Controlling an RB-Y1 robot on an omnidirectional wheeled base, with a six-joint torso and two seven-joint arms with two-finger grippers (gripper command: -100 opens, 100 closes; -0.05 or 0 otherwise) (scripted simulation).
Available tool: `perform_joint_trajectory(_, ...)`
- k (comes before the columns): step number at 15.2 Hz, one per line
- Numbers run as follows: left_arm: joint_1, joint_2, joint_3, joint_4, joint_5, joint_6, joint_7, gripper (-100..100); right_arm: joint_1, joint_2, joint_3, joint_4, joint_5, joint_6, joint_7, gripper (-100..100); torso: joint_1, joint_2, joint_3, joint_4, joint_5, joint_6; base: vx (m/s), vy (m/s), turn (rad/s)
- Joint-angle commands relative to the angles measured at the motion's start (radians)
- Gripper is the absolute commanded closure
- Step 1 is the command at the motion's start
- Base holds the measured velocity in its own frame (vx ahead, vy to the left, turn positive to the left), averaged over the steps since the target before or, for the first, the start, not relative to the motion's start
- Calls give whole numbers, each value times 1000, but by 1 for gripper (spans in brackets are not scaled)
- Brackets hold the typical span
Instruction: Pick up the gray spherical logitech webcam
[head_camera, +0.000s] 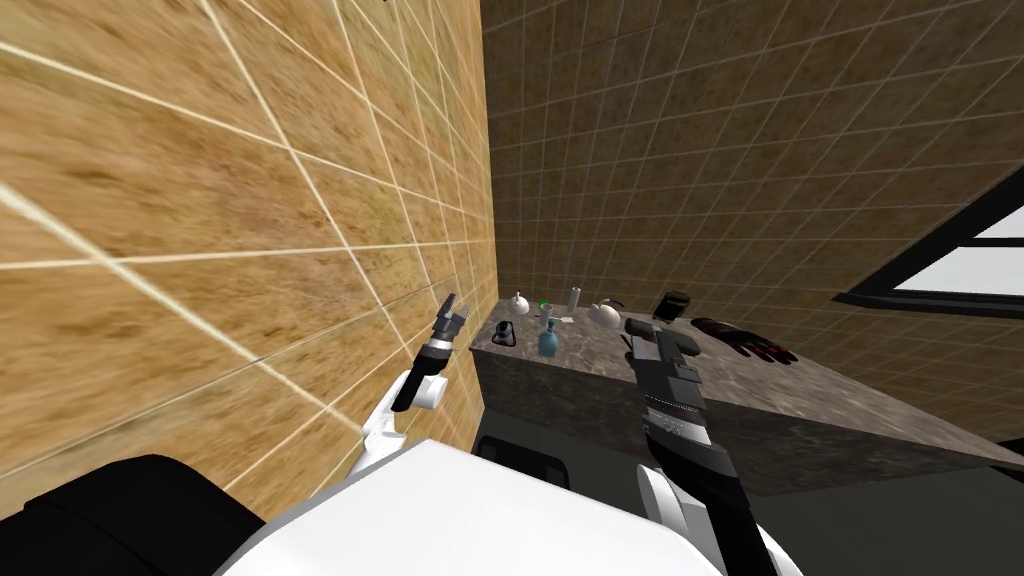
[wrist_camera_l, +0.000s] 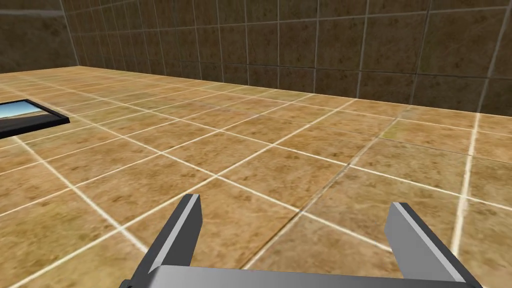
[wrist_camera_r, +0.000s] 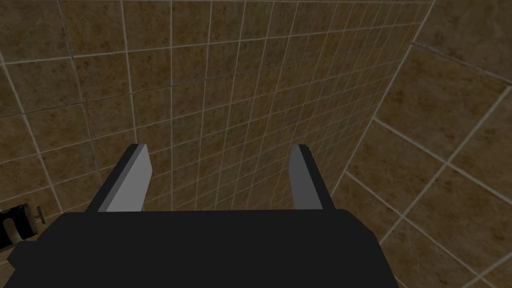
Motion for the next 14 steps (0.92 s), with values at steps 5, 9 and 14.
perform_joint_trajectory(5, -102, 40, 27, 120, -13, 134, 62, -100, 0, 0, 0, 0, 0, 0, 0, 0, 0, 0, 0, 0, 0, 0, 1, -42, -84)
perform_joint_trajectory(9, -147, 57, 40, 172, -18, 200, 91, -100, 0, 0, 0, 0, 0, 0, 0, 0, 0, 0, 0, 0, 0, 0, 1, -35, -63)
perform_joint_trajectory(14, -242, 89, 66, 269, -31, 325, 152, -100, 0, 0, 0, 0, 0, 0, 0, 0, 0, 0, 0, 0, 0, 0, 5, -40, -90)
